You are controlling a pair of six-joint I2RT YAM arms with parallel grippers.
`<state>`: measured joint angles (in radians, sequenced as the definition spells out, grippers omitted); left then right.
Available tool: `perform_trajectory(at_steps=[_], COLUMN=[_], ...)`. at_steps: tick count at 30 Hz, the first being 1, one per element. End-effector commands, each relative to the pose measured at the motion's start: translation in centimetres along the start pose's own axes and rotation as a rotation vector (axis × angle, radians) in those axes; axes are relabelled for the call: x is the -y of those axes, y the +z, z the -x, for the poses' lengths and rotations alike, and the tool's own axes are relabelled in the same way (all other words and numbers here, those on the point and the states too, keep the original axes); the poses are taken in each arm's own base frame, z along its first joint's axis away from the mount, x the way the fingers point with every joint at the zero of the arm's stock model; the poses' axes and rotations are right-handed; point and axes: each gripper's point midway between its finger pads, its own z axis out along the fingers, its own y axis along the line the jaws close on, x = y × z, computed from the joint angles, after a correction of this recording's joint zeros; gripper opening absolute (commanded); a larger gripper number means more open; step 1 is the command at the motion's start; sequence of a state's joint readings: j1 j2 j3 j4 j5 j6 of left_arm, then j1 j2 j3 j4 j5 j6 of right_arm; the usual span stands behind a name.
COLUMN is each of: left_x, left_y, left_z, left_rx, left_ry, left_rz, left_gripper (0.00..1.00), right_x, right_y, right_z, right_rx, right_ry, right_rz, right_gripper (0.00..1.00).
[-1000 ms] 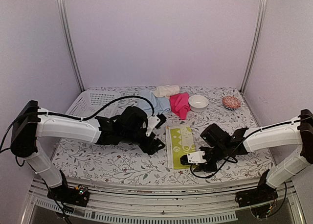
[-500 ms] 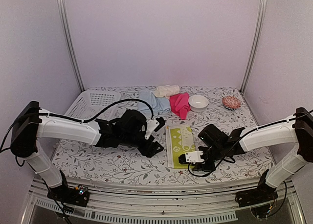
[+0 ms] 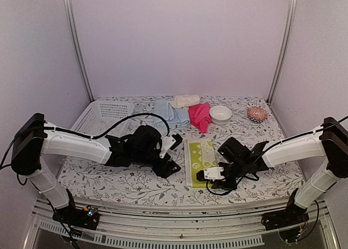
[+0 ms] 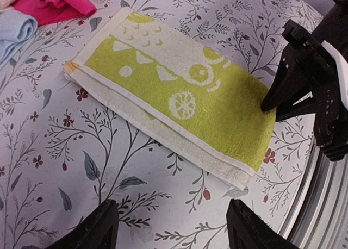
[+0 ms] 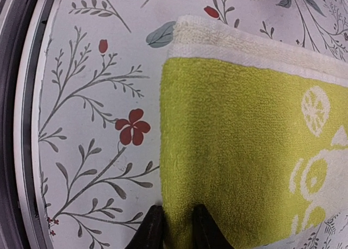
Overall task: Roll the towels
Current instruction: Roll the towel at the center of the board.
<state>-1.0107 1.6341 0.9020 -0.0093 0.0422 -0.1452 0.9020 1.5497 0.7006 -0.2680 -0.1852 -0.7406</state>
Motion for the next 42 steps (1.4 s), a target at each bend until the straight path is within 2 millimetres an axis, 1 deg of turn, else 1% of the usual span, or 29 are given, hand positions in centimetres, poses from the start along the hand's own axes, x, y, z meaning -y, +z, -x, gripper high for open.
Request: perform_trajectory(at_steps=[1, 4, 6, 7, 9, 11, 13, 14, 16, 18, 20, 23, 26, 27, 30, 34, 37, 39, 42], left_x=[2.2, 4.0, 5.8, 6.3, 7.6, 8.7, 9.9, 10.4, 11.2, 11.7, 12.1, 11.8, 11.3, 11.0, 10.3, 10.5, 10.0, 9.6, 9.5], left_y=[-1.3, -2.4, -2.9, -3.1, -3.0, -2.4, -1.3, -0.6, 0.6, 1.8, 3.0, 4.8, 6.0, 6.5, 8.6, 9.5, 10.2, 10.6, 10.8], left_z=[0.7, 0.1, 0.2, 0.2, 0.2, 0.0, -0.1, -0.3, -0.3, -0.3, 0.3, 0.6, 0.4, 0.2, -1.5, -2.2, -2.2, -2.2, -1.8], left_rx=[0.082, 0.148, 0.215, 0.238, 0.265, 0.272, 0.26, 0.253, 0.246, 0.239, 0.244, 0.23, 0.21, 0.193, 0.108, 0.074, 0.064, 0.055, 0.06], left_ry=[0.021, 0.081, 0.129, 0.139, 0.164, 0.212, 0.278, 0.31, 0.366, 0.416, 0.464, 0.512, 0.564, 0.586, 0.615, 0.618, 0.604, 0.598, 0.597], left_rz=[-0.071, -0.113, -0.157, -0.178, -0.216, -0.241, -0.252, -0.252, -0.251, -0.235, -0.212, -0.16, -0.126, -0.11, -0.123, -0.155, -0.125, -0.105, -0.097], left_gripper=[0.71, 0.69, 0.69, 0.68, 0.65, 0.57, 0.49, 0.48, 0.48, 0.51, 0.53, 0.53, 0.53, 0.52, 0.49, 0.45, 0.43, 0.39, 0.32], right_x=[-0.2, -0.8, -0.9, -1.2, -1.1, -1.1, -1.1, -1.0, -0.8, -0.5, -0.3, -0.1, 0.1, 0.2, 0.5, 0.8, 0.8, 0.8, 0.8], right_y=[0.1, -0.6, -0.8, -0.9, -1.0, -1.0, -1.1, -1.3, -1.4, -1.4, -1.3, -1.1, -0.7, -0.6, -0.2, -0.2, -0.2, -0.2, -0.2], right_z=[-1.6, -1.1, -0.8, -0.9, -0.5, -0.2, -0.4, -0.1, -0.2, -0.2, -0.3, -0.2, -0.2, -0.2, -0.4, -0.2, -0.1, -0.1, -0.1], right_rx=[-0.039, 0.008, 0.037, 0.046, 0.068, 0.08, 0.077, 0.097, 0.108, 0.121, 0.126, 0.129, 0.124, 0.122, 0.11, 0.113, 0.117, 0.116, 0.115], right_ry=[0.037, 0.068, 0.099, 0.124, 0.168, 0.207, 0.265, 0.292, 0.347, 0.379, 0.403, 0.414, 0.418, 0.419, 0.427, 0.427, 0.428, 0.428, 0.43], right_rz=[0.052, 0.152, 0.215, 0.256, 0.322, 0.388, 0.458, 0.5, 0.566, 0.61, 0.64, 0.667, 0.676, 0.675, 0.666, 0.658, 0.655, 0.655, 0.654], right_gripper=[0.14, 0.09, 0.07, 0.05, 0.04, 0.03, 0.03, 0.03, 0.03, 0.03, 0.03, 0.03, 0.03, 0.03, 0.03, 0.03, 0.03, 0.03, 0.03])
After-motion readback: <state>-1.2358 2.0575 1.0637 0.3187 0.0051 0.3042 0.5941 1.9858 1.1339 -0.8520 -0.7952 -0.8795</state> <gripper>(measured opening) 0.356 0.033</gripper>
